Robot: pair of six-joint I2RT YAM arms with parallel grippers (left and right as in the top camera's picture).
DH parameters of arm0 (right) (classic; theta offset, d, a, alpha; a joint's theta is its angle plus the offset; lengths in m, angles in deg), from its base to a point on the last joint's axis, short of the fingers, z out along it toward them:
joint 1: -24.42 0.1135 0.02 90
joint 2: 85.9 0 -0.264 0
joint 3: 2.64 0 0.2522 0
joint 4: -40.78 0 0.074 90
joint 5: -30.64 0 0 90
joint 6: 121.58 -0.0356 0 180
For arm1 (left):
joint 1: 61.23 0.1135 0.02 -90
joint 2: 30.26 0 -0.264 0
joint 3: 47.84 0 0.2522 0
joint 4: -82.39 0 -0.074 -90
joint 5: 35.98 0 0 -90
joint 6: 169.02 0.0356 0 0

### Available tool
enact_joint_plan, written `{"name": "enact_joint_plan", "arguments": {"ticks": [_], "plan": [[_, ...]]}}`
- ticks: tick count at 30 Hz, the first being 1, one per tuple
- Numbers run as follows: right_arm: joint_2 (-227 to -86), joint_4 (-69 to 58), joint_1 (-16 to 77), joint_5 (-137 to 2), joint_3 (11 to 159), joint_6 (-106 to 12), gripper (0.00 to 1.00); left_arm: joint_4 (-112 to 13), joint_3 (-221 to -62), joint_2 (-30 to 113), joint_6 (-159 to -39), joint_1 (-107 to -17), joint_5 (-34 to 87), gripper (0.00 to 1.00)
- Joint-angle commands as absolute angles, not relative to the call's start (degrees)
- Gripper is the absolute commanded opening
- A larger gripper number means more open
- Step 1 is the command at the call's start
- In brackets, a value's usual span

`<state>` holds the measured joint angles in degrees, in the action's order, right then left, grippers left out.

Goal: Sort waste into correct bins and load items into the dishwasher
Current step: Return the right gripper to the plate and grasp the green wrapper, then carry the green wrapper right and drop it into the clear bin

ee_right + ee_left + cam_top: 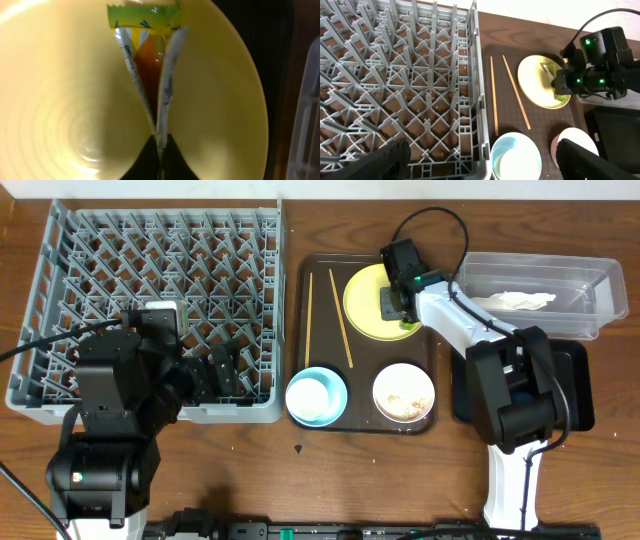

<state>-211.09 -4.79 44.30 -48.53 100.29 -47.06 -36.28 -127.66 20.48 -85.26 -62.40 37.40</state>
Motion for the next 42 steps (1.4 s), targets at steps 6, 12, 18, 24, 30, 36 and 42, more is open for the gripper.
{"name": "enact_joint_plan", "arguments": {"ticks": [6, 12, 18, 24, 30, 36, 42], "plan": [[-195.98, -9.29, 42.15, -54.04, 100.31, -54.23, 0.01, -36.3, -128.58, 20.22, -85.77, -62.16, 36.68, 0.94], [-184.36, -12.86, 33.24, -53.95, 100.31, -61.11, 0.01, -36.3, -128.58, 20.22, -85.77, -62.16, 36.68, 0.94], [-185.69, -18.23, 22.5, -53.64, 100.24, -74.58, 0.01, -36.3, -128.58, 20.22, -85.77, -62.16, 36.68, 0.94], [-192.11, -17.36, 18.64, -55.08, 100.24, -76.94, 0.08, -36.3, -128.58, 20.22, -85.74, -62.16, 36.68, 0.94], [-190.87, -14.04, 18.5, -63.65, 100.35, -68.46, 0.74, -36.3, -128.58, 20.22, -85.77, -62.16, 36.68, 0.94], [-183.37, -15.17, 21.5, -71.13, 100.35, -58.51, 0.74, -36.3, -128.58, 20.22, -85.77, -62.16, 36.68, 0.94], [-177.56, -26.04, 30.77, -73.62, 100.35, -51.65, 0.66, -36.3, -128.58, 20.22, -85.77, -62.16, 36.68, 0.94]]}}
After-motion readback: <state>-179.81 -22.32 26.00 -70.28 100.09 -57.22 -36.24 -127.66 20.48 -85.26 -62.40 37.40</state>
